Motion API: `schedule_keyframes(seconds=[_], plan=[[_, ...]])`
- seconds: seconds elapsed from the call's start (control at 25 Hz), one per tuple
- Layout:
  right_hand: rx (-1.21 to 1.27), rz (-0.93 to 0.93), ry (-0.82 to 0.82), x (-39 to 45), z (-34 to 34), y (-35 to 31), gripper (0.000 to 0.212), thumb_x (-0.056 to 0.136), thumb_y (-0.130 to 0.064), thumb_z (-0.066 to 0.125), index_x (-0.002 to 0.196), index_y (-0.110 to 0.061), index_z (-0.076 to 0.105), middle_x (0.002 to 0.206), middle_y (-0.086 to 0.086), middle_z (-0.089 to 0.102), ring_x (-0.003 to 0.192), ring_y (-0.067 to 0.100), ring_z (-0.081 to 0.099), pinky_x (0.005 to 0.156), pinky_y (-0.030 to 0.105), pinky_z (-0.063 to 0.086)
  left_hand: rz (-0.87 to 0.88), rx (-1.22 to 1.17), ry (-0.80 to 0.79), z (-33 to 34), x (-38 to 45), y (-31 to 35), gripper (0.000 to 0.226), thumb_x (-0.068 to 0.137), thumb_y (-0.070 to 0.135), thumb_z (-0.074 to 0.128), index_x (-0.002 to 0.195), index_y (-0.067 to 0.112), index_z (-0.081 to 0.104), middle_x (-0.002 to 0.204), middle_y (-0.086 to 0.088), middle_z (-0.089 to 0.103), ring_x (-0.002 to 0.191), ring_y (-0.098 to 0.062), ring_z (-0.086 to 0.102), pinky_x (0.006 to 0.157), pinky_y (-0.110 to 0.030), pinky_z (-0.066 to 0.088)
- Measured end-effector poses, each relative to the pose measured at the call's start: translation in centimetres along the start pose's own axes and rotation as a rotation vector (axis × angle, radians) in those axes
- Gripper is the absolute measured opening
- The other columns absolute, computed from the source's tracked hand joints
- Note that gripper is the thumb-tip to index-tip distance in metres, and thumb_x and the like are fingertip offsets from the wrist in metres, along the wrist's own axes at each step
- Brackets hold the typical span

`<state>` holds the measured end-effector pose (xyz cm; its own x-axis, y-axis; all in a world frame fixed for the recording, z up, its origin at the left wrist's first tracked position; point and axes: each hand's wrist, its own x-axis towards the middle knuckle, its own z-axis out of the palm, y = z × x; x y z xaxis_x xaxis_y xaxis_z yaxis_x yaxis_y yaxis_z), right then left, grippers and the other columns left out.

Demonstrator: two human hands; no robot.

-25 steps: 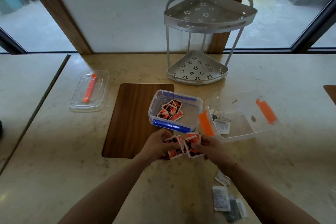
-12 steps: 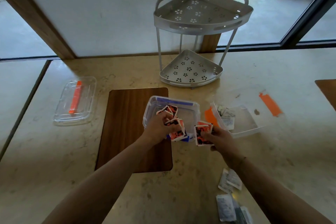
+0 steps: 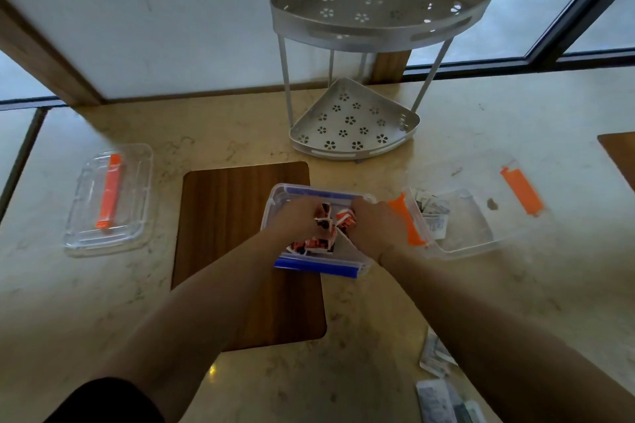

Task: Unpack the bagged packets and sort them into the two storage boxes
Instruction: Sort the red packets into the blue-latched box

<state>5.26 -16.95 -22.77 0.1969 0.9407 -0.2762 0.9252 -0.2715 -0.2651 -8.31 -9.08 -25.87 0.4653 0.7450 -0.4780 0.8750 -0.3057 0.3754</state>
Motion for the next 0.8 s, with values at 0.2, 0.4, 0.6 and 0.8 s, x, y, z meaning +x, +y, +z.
schedule_keyframes(seconds=[0.2, 0.4, 0.6, 0.8], plan=[[-0.123, 0.010, -0.213, 2.2, 0.8, -1.5, 0.006, 0.090, -0.020, 0.052, 0.084, -0.020, 0.053, 0.073, -0.004, 0.050, 0.060, 0.010, 0.048, 0.050, 0.024, 0.038, -0.028, -0.048, -0.136, 1.3, 1.6, -0.9, 0.025, 0.082, 0.023, 0.073, 0.105, 0.017, 0.063, 0.093, 0.002, 0.063, 0.094, -0.015, 0.061, 0.083, -0.026, 0.049], [-0.306, -0.061, -0.235, 3.2, 0.8, -2.0, 0.006, 0.092, -0.021, 0.053, 0.091, -0.020, 0.058, 0.082, 0.000, 0.055, 0.075, 0.018, 0.054, 0.062, 0.031, 0.043, 0.121, 0.127, -0.017, 2.3, 2.0, -1.1, 0.015, 0.086, 0.026, 0.067, 0.099, 0.019, 0.063, 0.089, 0.003, 0.065, 0.088, -0.014, 0.063, 0.079, -0.029, 0.052], [-0.356, -0.105, -0.139, 2.6, 1.5, -1.5, 0.010, 0.092, -0.021, 0.054, 0.099, -0.017, 0.060, 0.081, 0.000, 0.049, 0.073, 0.016, 0.048, 0.060, 0.028, 0.041, 0.122, 0.217, 0.164, 3.3, 1.3, -1.0, 0.016, 0.092, 0.021, 0.059, 0.107, 0.018, 0.064, 0.104, 0.000, 0.069, 0.097, -0.016, 0.065, 0.084, -0.028, 0.051], [-0.316, -0.186, -0.076, 1.5, 0.3, -1.2, 0.011, 0.092, -0.021, 0.055, 0.101, -0.016, 0.060, 0.096, 0.005, 0.063, 0.086, 0.019, 0.061, 0.070, 0.031, 0.051, 0.148, 0.225, 0.338, 2.8, -0.7, -0.7, 0.028, 0.086, 0.036, 0.064, 0.112, 0.024, 0.063, 0.118, -0.001, 0.064, 0.113, -0.020, 0.058, 0.098, -0.037, 0.047]])
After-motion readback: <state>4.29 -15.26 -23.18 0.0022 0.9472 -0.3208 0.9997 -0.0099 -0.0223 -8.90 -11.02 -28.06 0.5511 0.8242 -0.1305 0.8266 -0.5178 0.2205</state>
